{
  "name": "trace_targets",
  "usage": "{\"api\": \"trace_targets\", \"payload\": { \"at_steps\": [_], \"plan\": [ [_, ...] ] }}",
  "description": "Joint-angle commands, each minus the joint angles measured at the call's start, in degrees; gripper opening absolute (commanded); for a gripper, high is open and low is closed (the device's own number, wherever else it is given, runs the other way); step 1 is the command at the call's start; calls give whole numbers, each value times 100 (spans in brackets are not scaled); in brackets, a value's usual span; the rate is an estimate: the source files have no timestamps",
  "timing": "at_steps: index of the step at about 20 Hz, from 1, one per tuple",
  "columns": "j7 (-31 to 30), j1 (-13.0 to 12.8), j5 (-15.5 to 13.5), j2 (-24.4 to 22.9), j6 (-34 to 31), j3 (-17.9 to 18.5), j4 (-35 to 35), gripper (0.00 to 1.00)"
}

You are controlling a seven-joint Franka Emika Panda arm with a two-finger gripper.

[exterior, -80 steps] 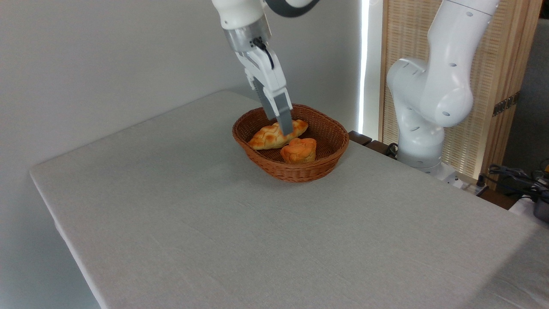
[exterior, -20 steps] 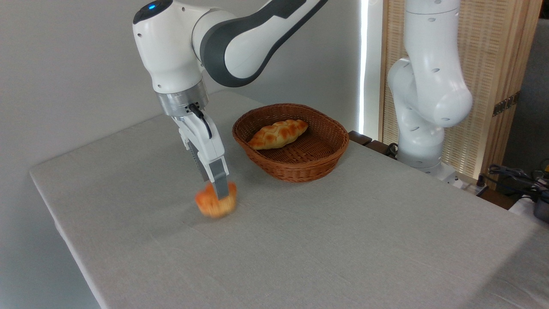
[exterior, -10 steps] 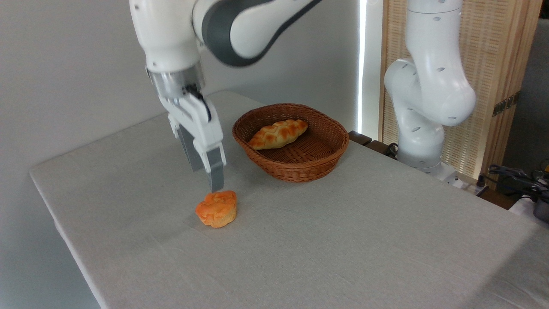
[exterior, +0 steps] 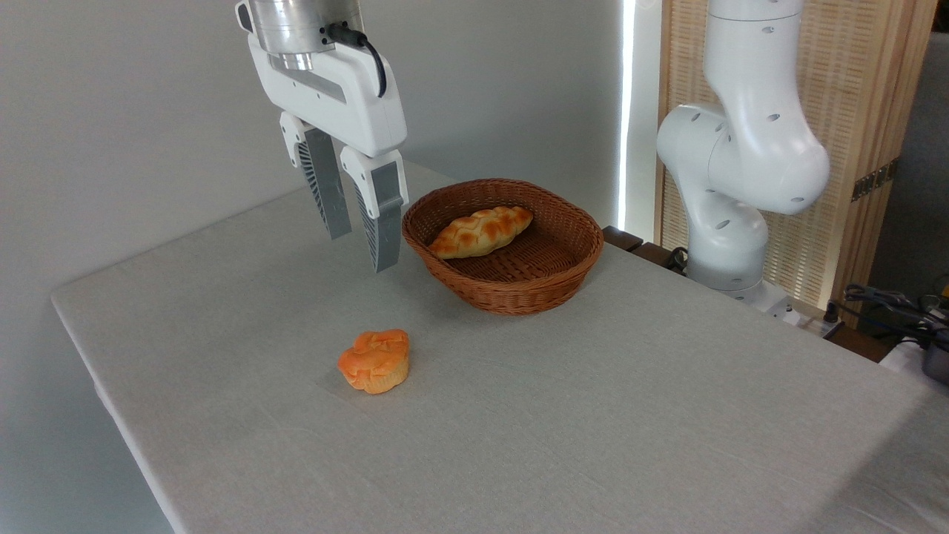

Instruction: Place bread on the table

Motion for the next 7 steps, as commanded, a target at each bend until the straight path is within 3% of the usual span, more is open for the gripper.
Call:
{"api": "trace_targets", "payload": {
  "at_steps": [1,3,7],
  "plan": [
    [-141,126,149,75,-115,-97,131,100],
    [-141,126,298,75,-115,-105,131,100],
    [-141,126,325,75,-115,-88,131,100]
  ]
}}
